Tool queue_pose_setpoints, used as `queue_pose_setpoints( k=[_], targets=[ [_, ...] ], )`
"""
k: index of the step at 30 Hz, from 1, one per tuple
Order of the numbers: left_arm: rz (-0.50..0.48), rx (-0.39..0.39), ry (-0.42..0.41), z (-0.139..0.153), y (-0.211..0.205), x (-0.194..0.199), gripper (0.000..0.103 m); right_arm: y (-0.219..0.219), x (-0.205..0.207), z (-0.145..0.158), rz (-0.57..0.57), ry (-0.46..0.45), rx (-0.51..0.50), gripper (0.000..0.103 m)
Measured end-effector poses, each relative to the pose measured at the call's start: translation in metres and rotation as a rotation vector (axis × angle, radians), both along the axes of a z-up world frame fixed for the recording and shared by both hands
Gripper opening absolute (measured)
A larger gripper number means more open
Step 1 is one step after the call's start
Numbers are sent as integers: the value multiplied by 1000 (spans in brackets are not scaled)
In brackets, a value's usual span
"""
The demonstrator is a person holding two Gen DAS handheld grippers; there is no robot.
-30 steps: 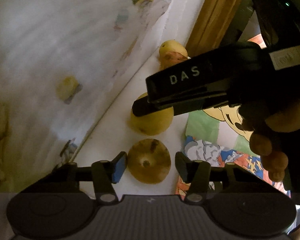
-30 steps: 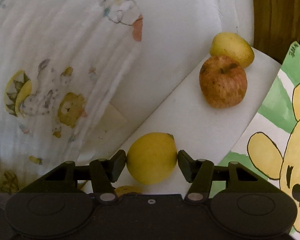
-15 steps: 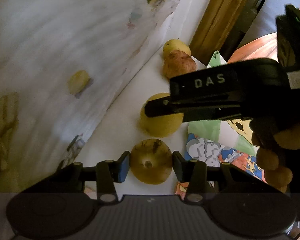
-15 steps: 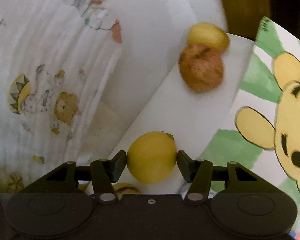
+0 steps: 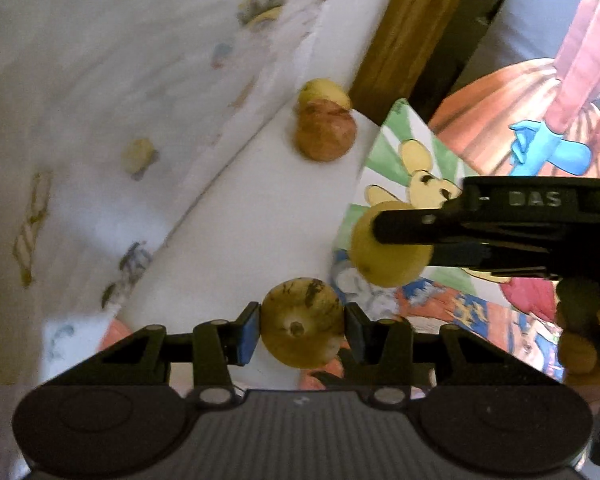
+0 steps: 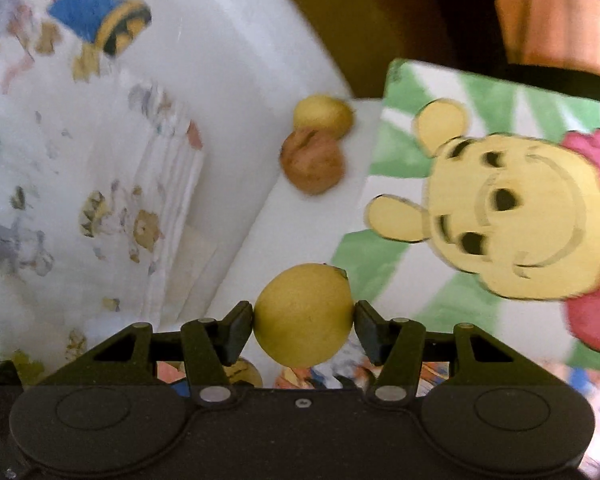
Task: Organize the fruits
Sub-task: 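Carry the tan fruit with the left tool while the right tool carries the lemon over the tray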
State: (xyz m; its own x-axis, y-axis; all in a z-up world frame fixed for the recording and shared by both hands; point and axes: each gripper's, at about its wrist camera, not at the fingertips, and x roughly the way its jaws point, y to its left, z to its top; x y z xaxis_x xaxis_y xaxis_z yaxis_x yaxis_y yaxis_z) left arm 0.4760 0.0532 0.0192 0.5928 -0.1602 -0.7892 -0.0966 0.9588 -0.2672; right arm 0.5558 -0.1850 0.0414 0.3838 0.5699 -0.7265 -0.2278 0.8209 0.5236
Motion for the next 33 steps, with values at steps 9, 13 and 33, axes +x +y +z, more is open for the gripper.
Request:
queue_pose_setpoints(
  k=[9,13,33],
  targets=[
    [-94,-23,-23,15,-54,-23,49,-71,-59,26,-140,-68,-12,58],
    [-151,-27,-30,19,-80,-34,49,-105,-95,30,-206,-75,-29,58],
    [-382,-3,42,1,-180,-91,49,-179,-258,9,-405,-13,-70,58]
  ],
)
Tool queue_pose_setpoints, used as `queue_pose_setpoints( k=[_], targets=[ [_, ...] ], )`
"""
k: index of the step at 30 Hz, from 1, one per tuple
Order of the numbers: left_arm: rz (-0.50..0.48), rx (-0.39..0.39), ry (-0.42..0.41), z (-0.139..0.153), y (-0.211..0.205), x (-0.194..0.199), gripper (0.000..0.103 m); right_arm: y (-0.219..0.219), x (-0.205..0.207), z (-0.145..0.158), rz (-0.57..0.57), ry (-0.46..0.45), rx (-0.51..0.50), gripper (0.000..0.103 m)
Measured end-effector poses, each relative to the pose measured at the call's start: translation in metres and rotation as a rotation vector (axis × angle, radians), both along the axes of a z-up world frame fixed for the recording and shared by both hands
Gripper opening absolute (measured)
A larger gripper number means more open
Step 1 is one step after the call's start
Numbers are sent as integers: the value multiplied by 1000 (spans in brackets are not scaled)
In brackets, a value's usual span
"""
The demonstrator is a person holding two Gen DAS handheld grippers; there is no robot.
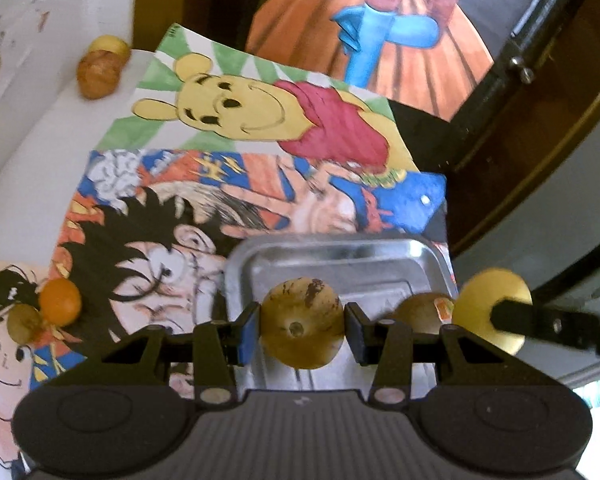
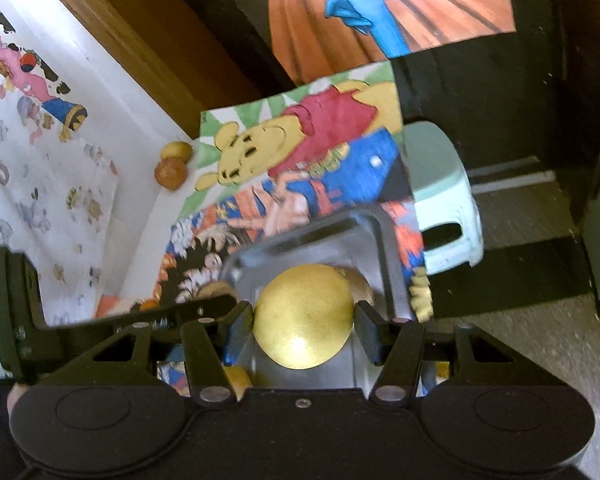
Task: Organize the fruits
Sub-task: 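Carry the tan fruit with the left tool while the right tool carries the lemon over the tray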
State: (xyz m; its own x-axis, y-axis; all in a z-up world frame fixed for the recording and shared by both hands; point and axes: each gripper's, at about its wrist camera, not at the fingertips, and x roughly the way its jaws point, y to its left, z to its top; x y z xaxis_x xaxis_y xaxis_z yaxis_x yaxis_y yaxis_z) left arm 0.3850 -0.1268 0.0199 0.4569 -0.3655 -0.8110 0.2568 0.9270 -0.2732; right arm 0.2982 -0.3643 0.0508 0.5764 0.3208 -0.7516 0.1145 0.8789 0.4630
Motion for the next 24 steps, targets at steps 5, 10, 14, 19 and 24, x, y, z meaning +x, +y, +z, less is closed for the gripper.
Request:
queue_pose_setpoints(
  k=[5,10,14,19,24],
  targets=[
    [-59,45,8,-8,-14,-6,49,5,-16,-15,-4,26,-8,58],
    [-92,88,13,-14,-23,-8,49,10,-20,-28,0,49,-12,58],
    [-106,123,20,-18,-28,-8,49,13,-20,-34,1,63,-9,58],
    [-106,140,22,-21,-30,-7,49,12,-19,-40,-6,83,-6,58],
    [-107,152,17,-22,-32,-6,51,10,-18,-43,-9,82,8,58]
  ],
)
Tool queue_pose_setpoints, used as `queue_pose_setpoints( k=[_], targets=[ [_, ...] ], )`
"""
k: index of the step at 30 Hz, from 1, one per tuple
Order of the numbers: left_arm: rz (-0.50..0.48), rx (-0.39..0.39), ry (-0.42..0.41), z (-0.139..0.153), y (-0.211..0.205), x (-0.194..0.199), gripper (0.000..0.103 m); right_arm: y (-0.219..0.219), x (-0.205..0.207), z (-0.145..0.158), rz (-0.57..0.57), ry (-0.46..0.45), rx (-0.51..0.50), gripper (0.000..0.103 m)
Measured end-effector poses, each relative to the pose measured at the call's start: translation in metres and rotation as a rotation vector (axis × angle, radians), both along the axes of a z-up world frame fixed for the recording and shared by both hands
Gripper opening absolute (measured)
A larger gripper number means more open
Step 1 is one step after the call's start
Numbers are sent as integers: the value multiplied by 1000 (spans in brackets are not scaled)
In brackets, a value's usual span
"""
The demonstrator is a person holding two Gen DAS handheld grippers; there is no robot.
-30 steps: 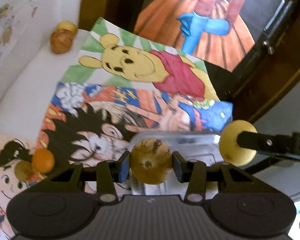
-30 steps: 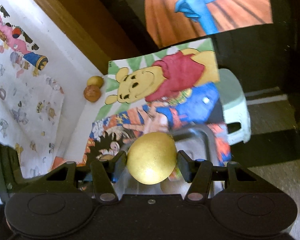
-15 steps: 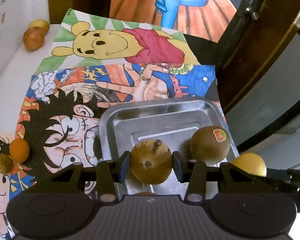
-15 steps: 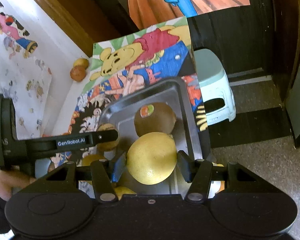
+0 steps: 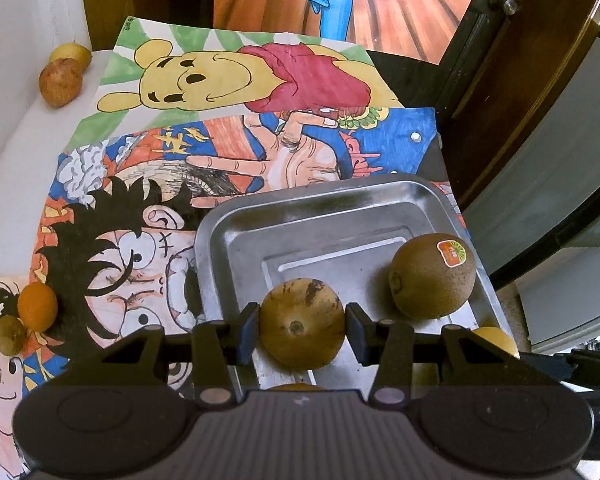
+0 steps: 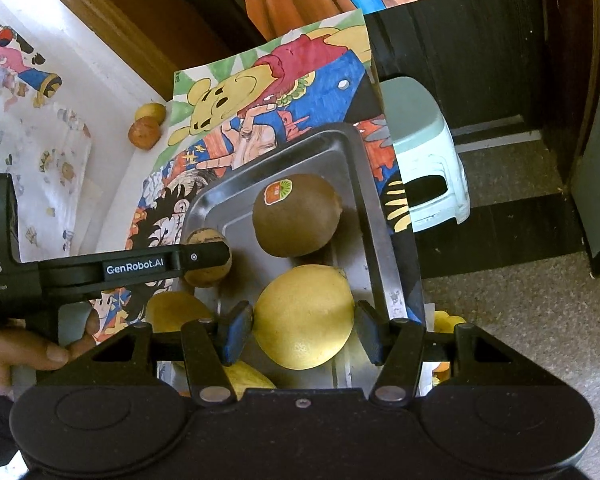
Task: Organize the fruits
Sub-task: 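Lower the tan fruit and lemon onto the tray and open both tools, then withdraw both tools from the tray toward the remaining fruits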
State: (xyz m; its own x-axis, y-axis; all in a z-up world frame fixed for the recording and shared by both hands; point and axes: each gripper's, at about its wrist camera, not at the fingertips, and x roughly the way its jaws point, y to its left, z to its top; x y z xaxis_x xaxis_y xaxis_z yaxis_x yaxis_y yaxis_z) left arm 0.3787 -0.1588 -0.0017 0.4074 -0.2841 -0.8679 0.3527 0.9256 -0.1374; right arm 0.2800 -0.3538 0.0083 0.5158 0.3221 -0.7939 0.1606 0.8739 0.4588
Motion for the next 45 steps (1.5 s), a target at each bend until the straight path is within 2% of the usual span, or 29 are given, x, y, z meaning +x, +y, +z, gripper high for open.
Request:
queue_pose_setpoints(
  k=[7,9,13,21,27,31,35,42,45],
  targets=[
    [20,12,3,0,-1,-1,55,-4,-1,0,11,2,24,60],
    [37,23,1,1,0,-3,63,-4,-3,1,17,2,26,61],
    [73,26,-6,7,4,-7,68,-4,-8,6,25,1,33,64],
    [150,23,-34,35,20,-30,86,6,-27,33,73,-36,-4,79],
    [228,24,-41,56,45,-60,101,24,-51,54,134,-50,-84,91],
    [244,44,-14,62,63,-80,102,40,-69,61,150,-35,-124,98],
    [221,70,13,63,80,-103,102,55,-88,64,122,-7,-141,100],
    [171,96,80,57,113,-143,102,78,-123,66,9,37,-178,102],
    [137,96,81,55,123,-159,102,85,-135,66,-37,55,-188,102]
  ],
)
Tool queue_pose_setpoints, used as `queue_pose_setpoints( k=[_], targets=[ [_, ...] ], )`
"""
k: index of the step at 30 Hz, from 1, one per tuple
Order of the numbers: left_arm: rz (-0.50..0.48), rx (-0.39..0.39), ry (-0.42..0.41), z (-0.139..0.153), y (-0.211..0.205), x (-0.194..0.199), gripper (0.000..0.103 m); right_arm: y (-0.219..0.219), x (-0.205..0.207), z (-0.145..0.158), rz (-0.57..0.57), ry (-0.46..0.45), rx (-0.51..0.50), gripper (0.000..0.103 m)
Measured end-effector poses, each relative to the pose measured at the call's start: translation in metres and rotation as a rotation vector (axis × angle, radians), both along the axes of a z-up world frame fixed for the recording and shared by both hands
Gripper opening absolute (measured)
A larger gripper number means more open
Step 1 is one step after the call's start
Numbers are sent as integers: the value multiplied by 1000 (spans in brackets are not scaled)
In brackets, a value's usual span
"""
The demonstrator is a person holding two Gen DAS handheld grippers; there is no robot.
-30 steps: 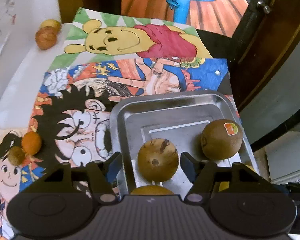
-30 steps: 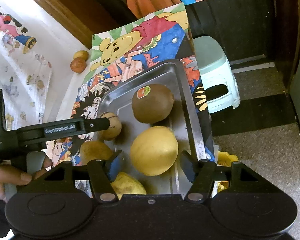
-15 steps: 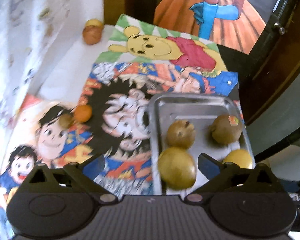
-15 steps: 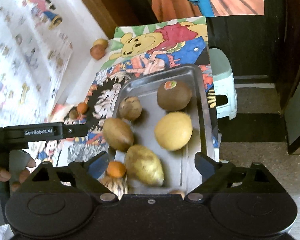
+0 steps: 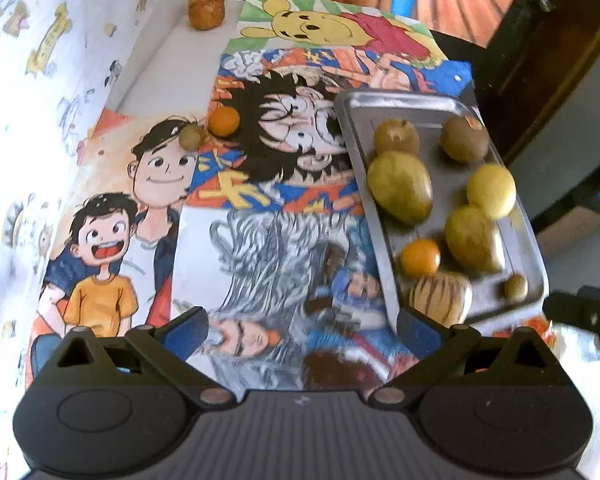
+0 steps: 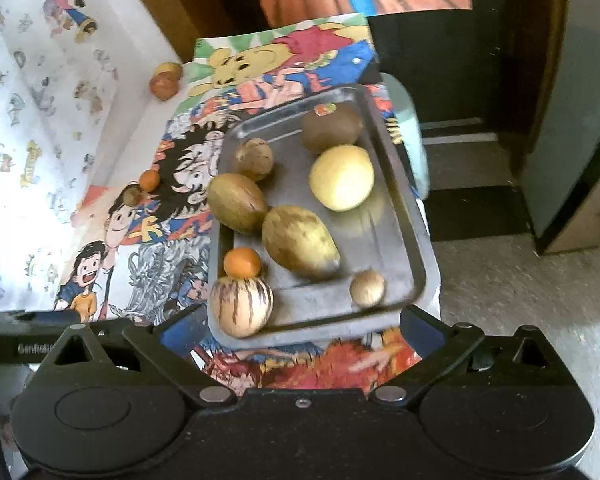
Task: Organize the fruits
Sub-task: 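Withdraw both tools from the tray toward the remaining fruits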
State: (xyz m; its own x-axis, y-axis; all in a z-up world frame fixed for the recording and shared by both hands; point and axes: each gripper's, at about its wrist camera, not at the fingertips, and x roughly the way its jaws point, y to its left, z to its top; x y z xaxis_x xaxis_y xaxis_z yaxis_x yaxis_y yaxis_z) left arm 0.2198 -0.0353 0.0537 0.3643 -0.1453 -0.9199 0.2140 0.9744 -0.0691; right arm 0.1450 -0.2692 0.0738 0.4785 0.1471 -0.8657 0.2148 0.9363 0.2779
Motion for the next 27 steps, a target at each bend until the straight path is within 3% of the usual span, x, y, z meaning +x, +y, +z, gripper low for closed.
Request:
queue_pose_setpoints(
  k=[7,16,21,27],
  targets=[
    [-75,18,10,-1,16,-22,102,20,-23,-2,-38,73,-10,102],
    [-129,56,19,1,24,-39,102,40,-46,11,-24,85,-15,102],
    [-117,66,27,0,29,-44,102,44,-50,22,22,61,-26,102],
    [-19,70,63,-5,43,-42,102,39,-45,23,128,62,-25,102]
  ],
)
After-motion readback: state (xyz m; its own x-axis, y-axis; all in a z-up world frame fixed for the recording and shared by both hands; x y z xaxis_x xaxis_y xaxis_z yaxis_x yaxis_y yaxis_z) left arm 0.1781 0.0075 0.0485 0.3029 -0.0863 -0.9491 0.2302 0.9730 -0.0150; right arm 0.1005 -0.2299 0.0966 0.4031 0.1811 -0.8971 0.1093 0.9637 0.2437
